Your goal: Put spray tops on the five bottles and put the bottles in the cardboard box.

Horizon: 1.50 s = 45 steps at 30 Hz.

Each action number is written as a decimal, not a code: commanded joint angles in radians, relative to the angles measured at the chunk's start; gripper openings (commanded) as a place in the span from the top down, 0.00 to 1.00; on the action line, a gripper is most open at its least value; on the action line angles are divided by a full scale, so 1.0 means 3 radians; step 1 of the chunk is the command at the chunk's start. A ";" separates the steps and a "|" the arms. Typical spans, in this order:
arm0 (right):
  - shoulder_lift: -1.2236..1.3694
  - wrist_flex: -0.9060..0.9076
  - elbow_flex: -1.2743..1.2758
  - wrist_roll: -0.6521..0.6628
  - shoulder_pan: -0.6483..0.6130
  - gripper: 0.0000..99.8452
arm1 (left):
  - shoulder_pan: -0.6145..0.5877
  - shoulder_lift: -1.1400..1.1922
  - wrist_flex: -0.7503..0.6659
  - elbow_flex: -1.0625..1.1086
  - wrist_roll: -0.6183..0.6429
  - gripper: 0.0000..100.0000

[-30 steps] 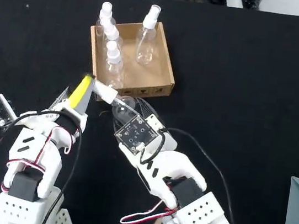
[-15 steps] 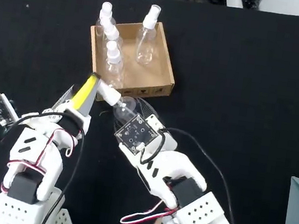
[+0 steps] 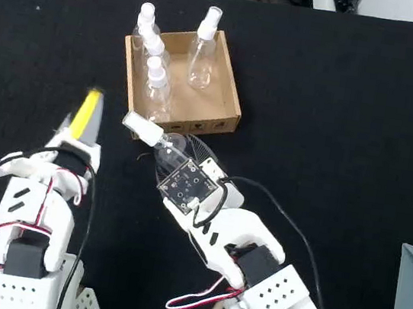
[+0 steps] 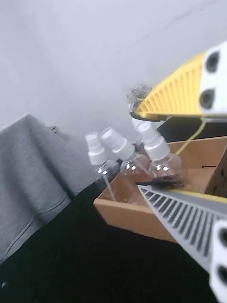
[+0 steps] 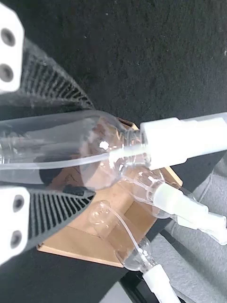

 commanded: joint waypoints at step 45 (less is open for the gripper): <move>-0.0090 -0.0378 0.0110 0.0005 0.0102 0.86 | 0.1389 -0.0046 -0.0051 0.0100 -0.1284 0.80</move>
